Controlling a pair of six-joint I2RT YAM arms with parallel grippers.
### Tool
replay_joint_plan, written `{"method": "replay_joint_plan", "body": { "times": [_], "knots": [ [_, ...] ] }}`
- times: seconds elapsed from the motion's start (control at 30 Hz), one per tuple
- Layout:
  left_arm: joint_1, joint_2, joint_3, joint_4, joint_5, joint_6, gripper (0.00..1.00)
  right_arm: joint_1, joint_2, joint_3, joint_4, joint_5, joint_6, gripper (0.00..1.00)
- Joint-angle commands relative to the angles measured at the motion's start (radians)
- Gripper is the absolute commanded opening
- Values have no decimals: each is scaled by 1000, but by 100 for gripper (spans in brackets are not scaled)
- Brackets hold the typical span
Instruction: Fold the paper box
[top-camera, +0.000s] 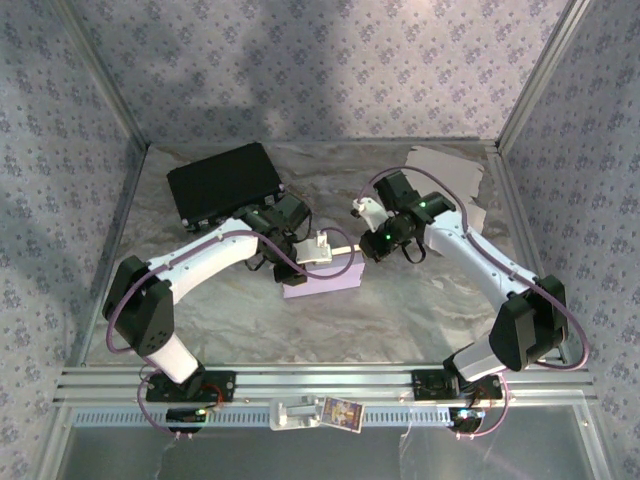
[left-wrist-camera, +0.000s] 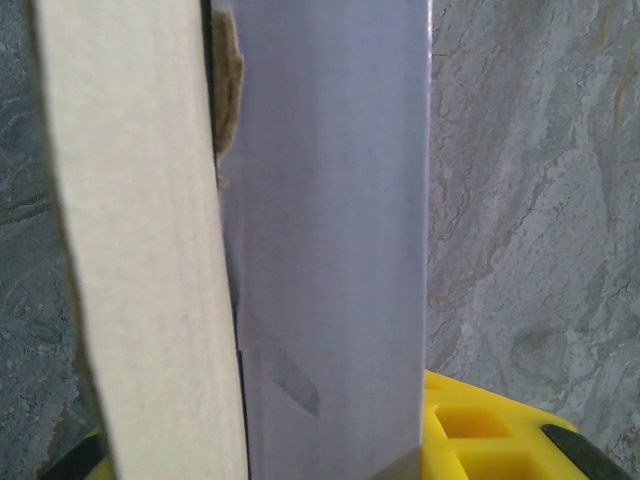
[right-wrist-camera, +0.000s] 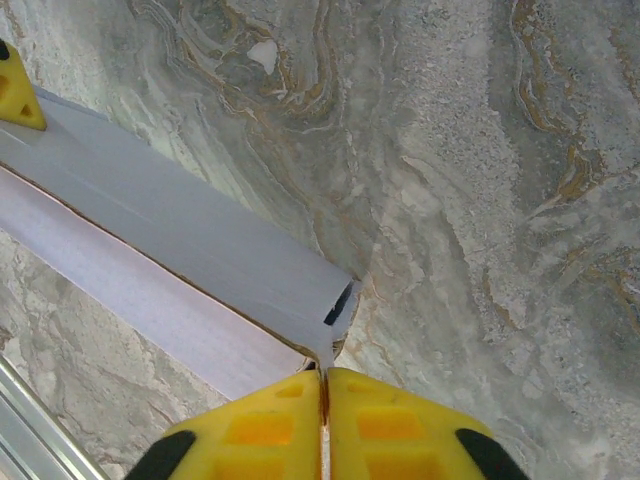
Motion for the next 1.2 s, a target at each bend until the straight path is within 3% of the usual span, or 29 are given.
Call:
{"method": "replay_joint_plan", "body": {
  "times": [0.0,0.13,0.63,0.97,1.17],
  "knots": [
    [0,7,17,-10,14,-10,31,6,1,14,-24,49,23,5],
    [0,8,25,-10,11,-29,31,10,-15,17,-16,58,82,0],
    [1,33,47,-4,-3,-82,30,25,-57,-33,37,44,440,0],
    [8,27,51,4,-12,-93,31,47,-101,-155,130,103,492,0],
    [13,0,23,51,-22,-117,37,71,-163,-252,201,163,485,0]
  ]
}}
